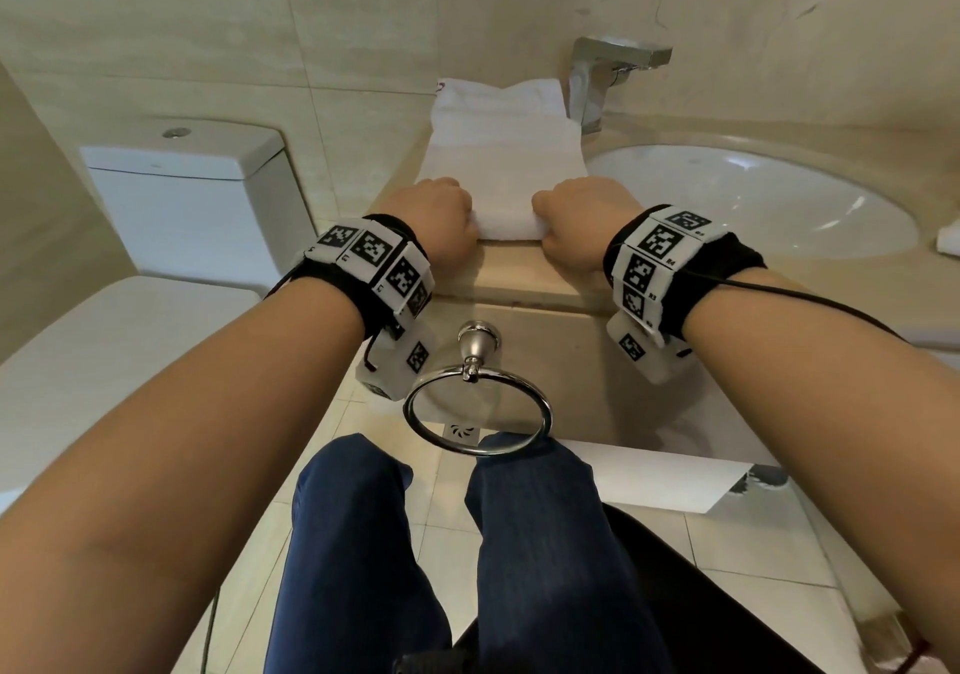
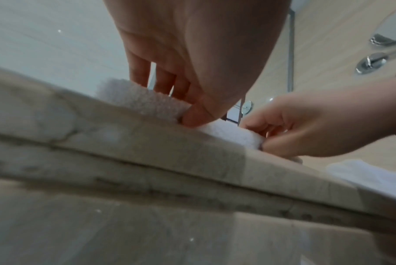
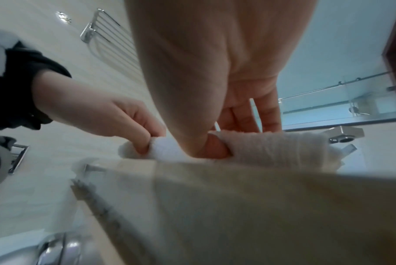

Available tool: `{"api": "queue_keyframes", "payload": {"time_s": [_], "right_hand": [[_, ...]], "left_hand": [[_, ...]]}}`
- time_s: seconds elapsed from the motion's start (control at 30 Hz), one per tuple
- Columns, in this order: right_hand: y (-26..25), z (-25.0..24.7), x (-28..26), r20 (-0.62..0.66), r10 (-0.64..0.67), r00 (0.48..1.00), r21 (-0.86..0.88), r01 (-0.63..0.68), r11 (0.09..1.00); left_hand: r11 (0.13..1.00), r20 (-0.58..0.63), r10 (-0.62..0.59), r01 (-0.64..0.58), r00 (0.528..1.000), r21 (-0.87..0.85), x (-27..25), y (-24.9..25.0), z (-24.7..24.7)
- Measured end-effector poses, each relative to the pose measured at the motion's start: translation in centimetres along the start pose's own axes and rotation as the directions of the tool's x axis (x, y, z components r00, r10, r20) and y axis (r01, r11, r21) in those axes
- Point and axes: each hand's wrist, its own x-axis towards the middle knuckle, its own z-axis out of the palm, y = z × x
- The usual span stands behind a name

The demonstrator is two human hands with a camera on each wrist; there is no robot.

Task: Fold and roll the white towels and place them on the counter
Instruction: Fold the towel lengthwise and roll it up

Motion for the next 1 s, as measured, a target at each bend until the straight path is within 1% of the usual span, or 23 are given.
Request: {"api": "queue_keyframes", "payload": {"time_s": [0.07,0.13,0.27,0.37,0.43,0.5,0.57,0.7,0.77,0.83,0.9,1.0], "right_hand": [[0.4,0.1,0.2,0.012,0.019,1.0,0.075,-0.019,0.997],[0.9,0.3,0.3,0.044,0.036,0.998,0.169,-0.043,0.985],[1.5,0.7,1.0,0.11,0.088,0.99,0.303,-0.118,0.946],[1.4,0.4,1.8,0.194,0.132,0.972,0.412,-0.203,0.888],[1.5,0.1,2.1,0.218,0.145,0.965,0.475,-0.235,0.848],[1.7,0.0,2.3,0.223,0.142,0.965,0.515,-0.24,0.823],[1.9,0.1,2.1,0.222,0.128,0.967,0.534,-0.23,0.813],[2.1,0.4,2.1,0.224,0.1,0.969,0.568,-0.213,0.795],[2.1,0.5,2.1,0.224,0.086,0.971,0.569,-0.202,0.797],[2.2,0.4,1.9,0.2,0.091,0.976,0.572,-0.192,0.798],[2.2,0.4,1.5,0.174,0.11,0.979,0.55,-0.19,0.814],[2.3,0.5,1.1,0.194,0.129,0.973,0.533,-0.215,0.818]], "left_hand": [[0.998,0.045,-0.047,0.049,0.998,-0.048,0.6,0.1,-0.3],[0.986,0.078,-0.092,0.101,0.993,-0.131,1.1,0.0,-0.5],[0.921,0.126,-0.191,0.222,0.974,-0.32,1.7,-0.2,-0.4],[0.894,0.153,-0.261,0.299,0.953,-0.333,2.2,0.2,-0.4],[0.878,0.17,-0.299,0.34,0.939,-0.336,2.6,0.5,-0.5],[0.875,0.18,-0.315,0.358,0.932,-0.327,3.1,0.7,-0.3],[0.893,0.195,-0.291,0.339,0.937,-0.296,3.4,0.6,-0.1],[0.933,0.245,-0.19,0.252,0.951,-0.257,3.4,0.2,-0.1],[0.933,0.203,-0.177,0.23,0.963,-0.276,2.9,0.1,-0.2],[0.936,0.13,-0.183,0.213,0.974,-0.281,2.4,0.0,-0.2],[0.937,0.085,-0.178,0.196,0.98,-0.291,1.9,-0.2,-0.1],[0.95,0.002,-0.159,0.154,0.987,-0.272,2.0,-0.5,0.1]]}}
